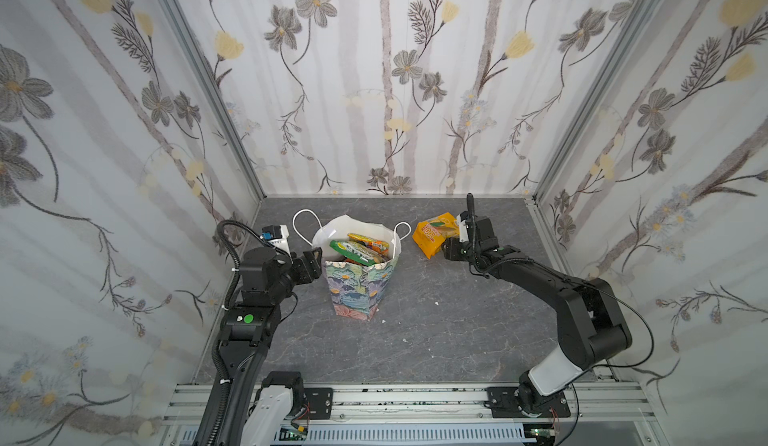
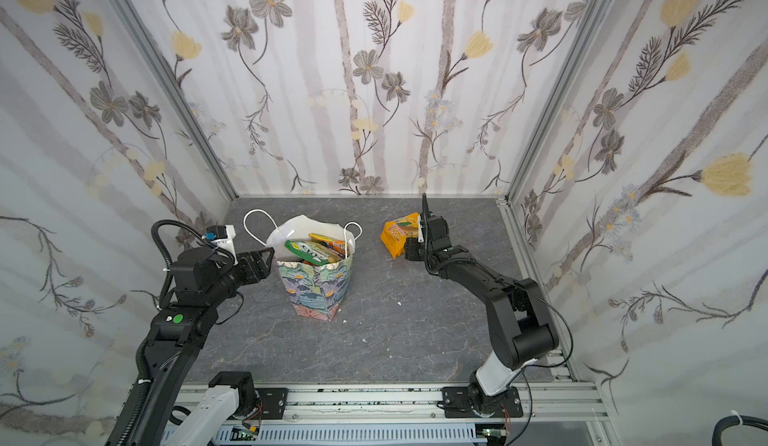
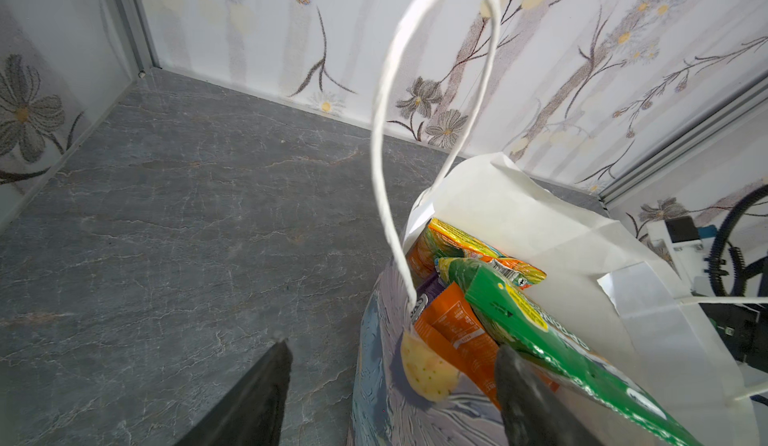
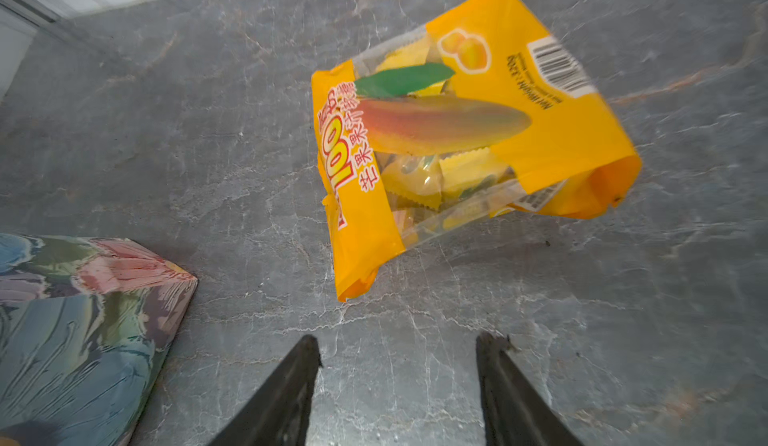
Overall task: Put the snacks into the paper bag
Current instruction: 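Move the right gripper to the yellow mango packet while the left withdraws, then lower the right gripper onto the yellow packet's edge and close it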
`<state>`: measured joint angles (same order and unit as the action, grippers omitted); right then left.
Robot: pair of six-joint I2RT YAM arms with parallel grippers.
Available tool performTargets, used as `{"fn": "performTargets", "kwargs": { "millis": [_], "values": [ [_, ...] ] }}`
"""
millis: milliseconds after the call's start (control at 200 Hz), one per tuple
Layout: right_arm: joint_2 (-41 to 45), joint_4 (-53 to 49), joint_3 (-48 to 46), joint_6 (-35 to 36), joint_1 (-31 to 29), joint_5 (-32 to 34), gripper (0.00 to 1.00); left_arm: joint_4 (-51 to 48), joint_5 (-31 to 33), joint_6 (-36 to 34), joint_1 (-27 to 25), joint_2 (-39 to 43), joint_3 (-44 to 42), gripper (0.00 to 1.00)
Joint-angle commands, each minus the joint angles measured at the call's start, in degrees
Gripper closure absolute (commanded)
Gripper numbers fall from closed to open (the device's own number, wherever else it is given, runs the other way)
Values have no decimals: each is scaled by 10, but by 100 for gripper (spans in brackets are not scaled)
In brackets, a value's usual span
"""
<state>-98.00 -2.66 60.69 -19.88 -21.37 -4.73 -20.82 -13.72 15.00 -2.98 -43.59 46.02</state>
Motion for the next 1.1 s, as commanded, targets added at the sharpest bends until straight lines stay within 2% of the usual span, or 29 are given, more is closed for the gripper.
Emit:
{"fn": "performTargets", "kwargs": {
  "millis": [0, 330, 420, 794, 964, 1094],
  "values": [
    [-25, 55, 13, -2, 1, -35, 40, 41, -4, -10, 1, 2, -9, 24],
    [-81, 75, 52, -39, 1, -22, 37, 35, 5, -16, 1, 8, -23, 25],
    [-93, 69, 60, -52, 1, -15, 38, 28, 20, -13, 1, 5, -23, 25],
    [-102, 84, 66, -73, 0, -17, 43, 30, 12, -15, 1, 7, -23, 25],
    [-113, 90, 71, -81, 0, -20, 54, 32, 15, -15, 1, 10, -24, 25],
    [-117, 86, 76, -81, 0, -22, 76, 32, 15, -14, 1, 13, -25, 25]
  ]
}}
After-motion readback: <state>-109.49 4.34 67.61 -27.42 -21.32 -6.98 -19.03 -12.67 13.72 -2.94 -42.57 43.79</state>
